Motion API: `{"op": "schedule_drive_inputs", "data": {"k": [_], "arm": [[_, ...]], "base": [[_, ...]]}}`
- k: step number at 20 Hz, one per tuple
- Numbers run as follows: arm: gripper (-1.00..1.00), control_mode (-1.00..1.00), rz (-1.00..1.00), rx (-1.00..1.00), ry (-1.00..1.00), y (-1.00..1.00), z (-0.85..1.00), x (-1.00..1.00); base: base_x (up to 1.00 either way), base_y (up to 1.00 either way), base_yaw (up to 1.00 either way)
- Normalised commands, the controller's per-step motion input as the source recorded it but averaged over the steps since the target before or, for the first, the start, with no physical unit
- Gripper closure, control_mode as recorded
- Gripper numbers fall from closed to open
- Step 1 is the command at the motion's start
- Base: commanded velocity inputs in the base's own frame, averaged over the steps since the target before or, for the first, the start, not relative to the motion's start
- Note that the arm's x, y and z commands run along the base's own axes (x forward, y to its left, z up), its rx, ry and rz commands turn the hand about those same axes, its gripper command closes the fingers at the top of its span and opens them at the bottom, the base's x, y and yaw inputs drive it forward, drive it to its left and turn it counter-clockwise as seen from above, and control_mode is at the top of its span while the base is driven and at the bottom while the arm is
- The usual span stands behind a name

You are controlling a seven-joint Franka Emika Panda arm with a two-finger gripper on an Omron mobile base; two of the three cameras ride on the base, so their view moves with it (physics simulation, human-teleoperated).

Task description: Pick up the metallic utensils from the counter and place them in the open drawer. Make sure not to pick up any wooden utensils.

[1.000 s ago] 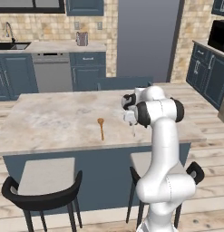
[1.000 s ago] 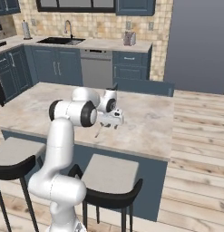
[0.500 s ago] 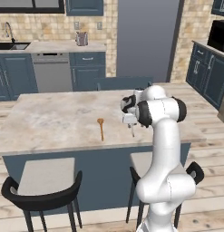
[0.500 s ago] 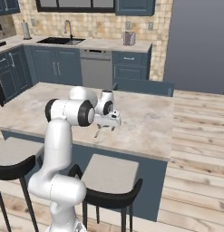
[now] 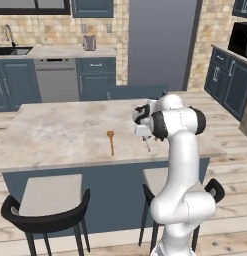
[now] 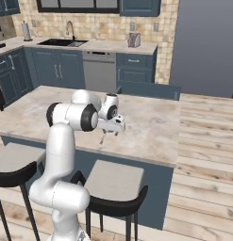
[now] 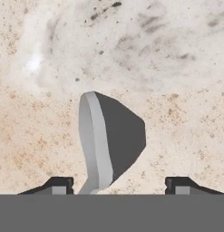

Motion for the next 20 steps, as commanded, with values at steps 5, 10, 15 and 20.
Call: {"op": "schedule_drive_inputs", "data": {"k": [5, 10, 15, 20], "arm": [[1.0, -1.0, 0.0, 0.06, 0.0, 0.46, -0.75, -0.8], [1.0, -1.0, 0.0, 0.08, 0.0, 0.57, -0.69, -0.45], [1.0, -1.0, 0.0, 0.07, 0.0, 0.49, -0.32, -0.59], [1.0, -1.0, 0.0, 0.02, 0.0, 0.6, -0.03, -0.94]], "base": [[0.0, 0.0, 0.0], [0.0, 0.0, 0.0], [0.0, 0.0, 0.0], [0.0, 0.0, 0.0]]}}
